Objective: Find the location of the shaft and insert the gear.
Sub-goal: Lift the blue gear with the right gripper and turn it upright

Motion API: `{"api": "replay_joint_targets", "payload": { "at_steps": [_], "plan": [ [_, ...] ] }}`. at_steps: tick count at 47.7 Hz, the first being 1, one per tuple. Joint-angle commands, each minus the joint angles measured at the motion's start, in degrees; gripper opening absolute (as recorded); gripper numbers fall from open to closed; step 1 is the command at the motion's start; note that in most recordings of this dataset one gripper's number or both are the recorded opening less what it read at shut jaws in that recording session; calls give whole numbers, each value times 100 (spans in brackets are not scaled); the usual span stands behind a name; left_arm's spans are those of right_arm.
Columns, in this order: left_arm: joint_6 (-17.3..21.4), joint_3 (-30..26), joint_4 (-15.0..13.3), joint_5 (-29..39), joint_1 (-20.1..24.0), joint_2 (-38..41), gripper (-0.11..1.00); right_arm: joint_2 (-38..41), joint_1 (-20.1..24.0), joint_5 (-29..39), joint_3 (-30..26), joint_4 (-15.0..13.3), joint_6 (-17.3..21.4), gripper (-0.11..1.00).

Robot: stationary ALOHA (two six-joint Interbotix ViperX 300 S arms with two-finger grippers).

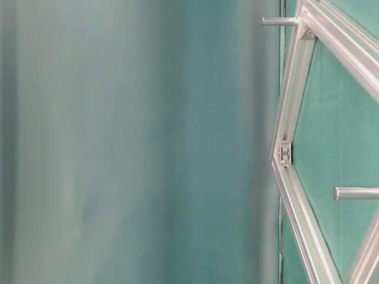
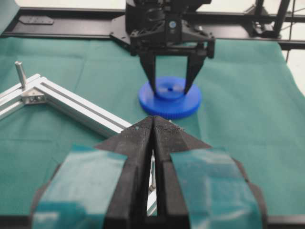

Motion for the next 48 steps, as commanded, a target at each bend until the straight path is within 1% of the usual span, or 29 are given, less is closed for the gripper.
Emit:
{"api": "replay_joint_targets", "payload": {
  "at_steps": [1,8,21,34,41,48],
  "plan": [
    [0,-149,0,-35,9,53,2,-264,62,281,-308,9,-9,69],
    [0,-149,-9,-26,9,44,2,-527,105,677,-545,9,-9,69],
    [0,-149,-9,18,9,44,2,-782,105,1178,-914,0,-9,69],
    [0,-149,0,18,9,35,2,-1028,114,1775,-1406,-97,-18,69],
    [-9,-149,-9,18,18,26,2,-1107,132,1995,-1564,-141,-18,69],
    [-9,-149,-9,18,9,26,2,-1107,132,2039,-1617,-176,-18,69]
  ]
}}
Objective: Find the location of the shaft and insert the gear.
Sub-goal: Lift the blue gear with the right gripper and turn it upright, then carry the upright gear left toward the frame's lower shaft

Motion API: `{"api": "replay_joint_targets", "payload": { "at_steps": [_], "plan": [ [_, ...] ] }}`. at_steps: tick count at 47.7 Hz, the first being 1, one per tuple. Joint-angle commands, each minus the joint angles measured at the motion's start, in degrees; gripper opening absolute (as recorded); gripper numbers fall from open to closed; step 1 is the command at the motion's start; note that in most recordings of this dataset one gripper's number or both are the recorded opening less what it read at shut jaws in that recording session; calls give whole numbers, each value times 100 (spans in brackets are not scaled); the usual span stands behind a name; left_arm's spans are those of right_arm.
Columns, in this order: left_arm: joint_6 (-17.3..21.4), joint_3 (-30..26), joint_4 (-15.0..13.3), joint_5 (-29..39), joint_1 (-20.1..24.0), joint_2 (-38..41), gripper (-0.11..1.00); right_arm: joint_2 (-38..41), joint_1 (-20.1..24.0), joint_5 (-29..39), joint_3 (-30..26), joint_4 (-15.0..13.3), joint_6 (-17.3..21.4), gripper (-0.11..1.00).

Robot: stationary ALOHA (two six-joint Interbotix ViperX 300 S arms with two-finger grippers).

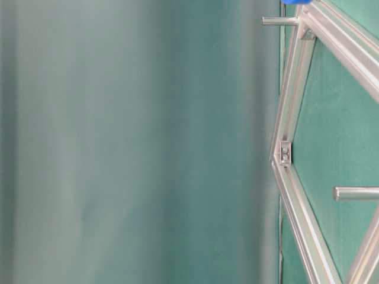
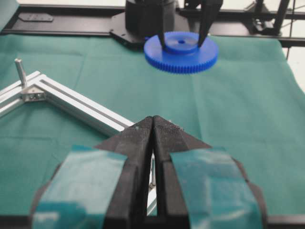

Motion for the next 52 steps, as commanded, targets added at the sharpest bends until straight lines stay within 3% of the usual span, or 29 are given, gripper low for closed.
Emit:
{"api": "replay_joint_targets", "payload": {
  "at_steps": [1,11,26,40,52],
  "plan": [
    [-9,-149,-9,-26,9,26,2,-97,26,0,-176,-35,-9,69],
    [-9,-141,-9,-26,9,35,2,-62,26,-26,-264,-62,-9,69],
    [-26,-141,-9,-26,18,62,2,316,26,-26,-677,-466,-18,69],
    [-44,-158,-9,-26,9,62,2,949,-9,-26,-1327,-888,-62,69],
    [-44,-167,-9,-26,9,62,2,1494,-167,-26,-1916,-976,-132,69]
  ]
}}
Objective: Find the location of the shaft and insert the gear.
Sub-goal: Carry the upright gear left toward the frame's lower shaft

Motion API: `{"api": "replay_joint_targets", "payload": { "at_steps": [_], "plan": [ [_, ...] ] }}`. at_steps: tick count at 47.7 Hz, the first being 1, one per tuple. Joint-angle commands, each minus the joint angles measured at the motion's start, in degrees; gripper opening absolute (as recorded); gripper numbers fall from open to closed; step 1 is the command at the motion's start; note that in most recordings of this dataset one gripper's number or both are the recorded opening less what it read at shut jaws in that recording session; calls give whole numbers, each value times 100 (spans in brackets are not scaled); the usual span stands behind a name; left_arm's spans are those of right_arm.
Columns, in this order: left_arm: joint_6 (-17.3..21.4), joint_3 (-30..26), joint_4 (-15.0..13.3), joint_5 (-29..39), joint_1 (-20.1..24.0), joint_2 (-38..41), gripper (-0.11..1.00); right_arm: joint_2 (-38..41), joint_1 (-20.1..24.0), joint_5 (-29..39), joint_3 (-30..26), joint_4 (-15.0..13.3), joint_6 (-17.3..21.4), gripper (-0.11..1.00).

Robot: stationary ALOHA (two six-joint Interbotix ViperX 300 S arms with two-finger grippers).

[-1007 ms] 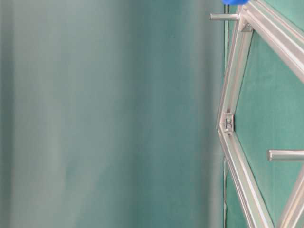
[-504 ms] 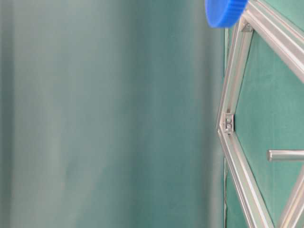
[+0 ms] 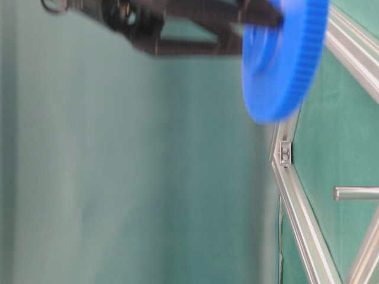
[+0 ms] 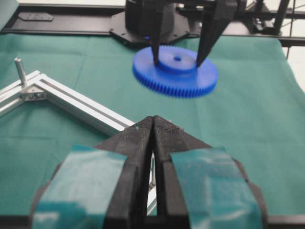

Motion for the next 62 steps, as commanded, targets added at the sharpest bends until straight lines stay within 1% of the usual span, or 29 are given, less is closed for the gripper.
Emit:
{"api": "replay_joint_targets", "payload": {
  "at_steps": [1,16,30,38,52,62],
  "plan": [
    [-9,-176,-9,-26,9,53,2,70,-70,-35,-343,-26,-26,69],
    [-9,-185,-18,-26,9,53,2,642,-299,-35,-888,35,-35,69],
    [-9,-185,-26,-26,18,53,2,1072,-448,-9,-1354,316,-44,69],
    [-9,-185,-18,0,9,53,2,1274,-501,0,-1591,404,-35,69],
    [-9,-185,-18,105,9,44,2,1626,-563,97,-1890,492,-26,69],
    [-9,-185,-26,123,18,53,2,1758,-615,97,-1951,527,44,69]
  ]
}}
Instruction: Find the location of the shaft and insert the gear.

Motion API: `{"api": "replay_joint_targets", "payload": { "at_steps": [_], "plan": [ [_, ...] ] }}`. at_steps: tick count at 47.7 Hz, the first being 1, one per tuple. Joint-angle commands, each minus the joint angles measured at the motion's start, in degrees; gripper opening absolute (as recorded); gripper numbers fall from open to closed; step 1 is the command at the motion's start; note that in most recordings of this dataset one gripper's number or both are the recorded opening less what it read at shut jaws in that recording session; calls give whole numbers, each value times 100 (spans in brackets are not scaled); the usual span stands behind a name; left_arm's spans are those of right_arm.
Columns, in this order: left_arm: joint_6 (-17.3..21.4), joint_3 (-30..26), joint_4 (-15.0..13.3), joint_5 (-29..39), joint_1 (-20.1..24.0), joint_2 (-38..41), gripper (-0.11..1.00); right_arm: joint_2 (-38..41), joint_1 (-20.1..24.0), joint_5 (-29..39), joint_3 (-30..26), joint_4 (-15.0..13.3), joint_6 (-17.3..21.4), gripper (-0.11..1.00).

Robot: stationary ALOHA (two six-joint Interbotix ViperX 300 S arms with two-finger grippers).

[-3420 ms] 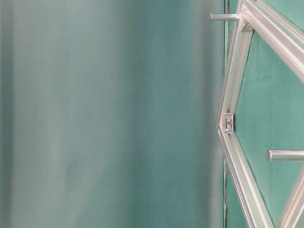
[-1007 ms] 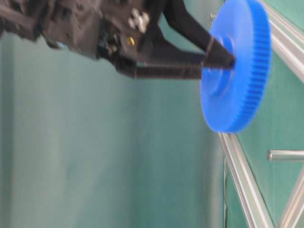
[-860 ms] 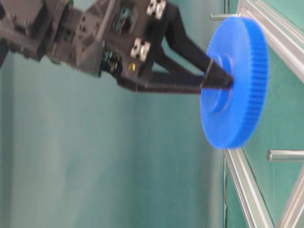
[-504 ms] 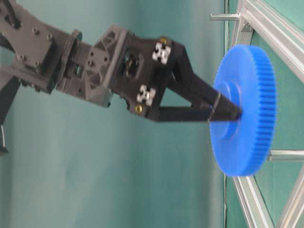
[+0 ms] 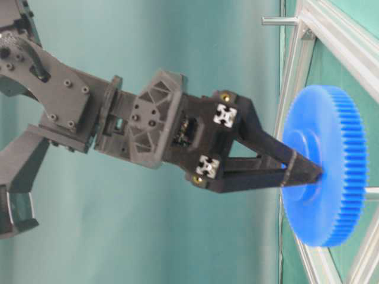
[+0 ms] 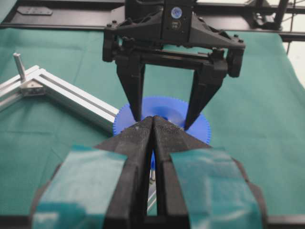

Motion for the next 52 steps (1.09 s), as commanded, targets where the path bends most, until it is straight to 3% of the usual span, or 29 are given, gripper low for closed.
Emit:
{"api": "replay_joint_targets", "payload": {
  "at_steps": [1,52],
  "plan": [
    [-9,-149,-18,9,9,53,2,-70,-35,-18,-176,18,26,69],
    [-9,-149,-9,26,9,44,2,246,-44,-53,-448,62,0,69]
  ]
}}
